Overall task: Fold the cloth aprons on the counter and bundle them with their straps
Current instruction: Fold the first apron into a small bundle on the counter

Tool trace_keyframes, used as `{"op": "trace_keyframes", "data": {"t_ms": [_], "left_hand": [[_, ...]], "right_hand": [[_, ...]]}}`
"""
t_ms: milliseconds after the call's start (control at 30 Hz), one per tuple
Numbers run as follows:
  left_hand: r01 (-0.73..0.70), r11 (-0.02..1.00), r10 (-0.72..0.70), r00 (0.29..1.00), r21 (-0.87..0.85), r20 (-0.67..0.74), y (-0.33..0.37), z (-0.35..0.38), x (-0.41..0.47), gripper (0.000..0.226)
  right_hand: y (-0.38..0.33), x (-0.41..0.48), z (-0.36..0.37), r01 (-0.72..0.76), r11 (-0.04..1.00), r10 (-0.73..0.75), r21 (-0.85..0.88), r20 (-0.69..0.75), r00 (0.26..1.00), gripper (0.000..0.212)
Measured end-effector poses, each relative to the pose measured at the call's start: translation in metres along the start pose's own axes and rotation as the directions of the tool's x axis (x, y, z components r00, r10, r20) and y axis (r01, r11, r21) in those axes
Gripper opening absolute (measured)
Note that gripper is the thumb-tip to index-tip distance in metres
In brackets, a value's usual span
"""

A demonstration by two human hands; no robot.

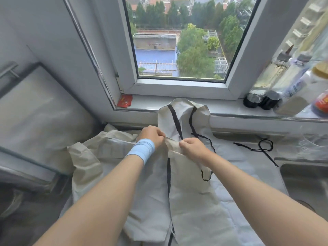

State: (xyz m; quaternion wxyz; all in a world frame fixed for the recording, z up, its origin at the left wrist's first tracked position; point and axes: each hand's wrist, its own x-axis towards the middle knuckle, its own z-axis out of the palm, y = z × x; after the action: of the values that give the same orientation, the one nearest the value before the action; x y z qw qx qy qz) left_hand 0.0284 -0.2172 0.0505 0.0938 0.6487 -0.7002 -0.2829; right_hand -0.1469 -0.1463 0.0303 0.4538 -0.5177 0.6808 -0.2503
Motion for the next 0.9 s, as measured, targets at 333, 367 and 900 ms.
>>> {"op": "trace_keyframes", "data": {"t_ms": [333,367,900], "left_hand": [[-0.143,0.98,0.159,0.98,0.135,-0.121,0.019,0.004,-0.023,0.021],[-0.244,0.96,0.257,0.962,0.137,-0.089,0.02,0.016,-0.033,0.02],[-0.5,0.759,0.231,0.805,0.417,0.546,0.059,0.177,-0.082,0.046]], "right_hand": [[0.045,-0.02,-0.011,-0.138,0.695,-0.15,-0.706,-0.329,0.932,0.046],[0.054,-0.026,-0.016,-0.174,0.706,-0.123,-0.687,-0.36,0.925,0.042],[0.166,-0.056,-0.03,-0.139,0.774,0.089,-0.617,-0.111,0.99,0.024]]}}
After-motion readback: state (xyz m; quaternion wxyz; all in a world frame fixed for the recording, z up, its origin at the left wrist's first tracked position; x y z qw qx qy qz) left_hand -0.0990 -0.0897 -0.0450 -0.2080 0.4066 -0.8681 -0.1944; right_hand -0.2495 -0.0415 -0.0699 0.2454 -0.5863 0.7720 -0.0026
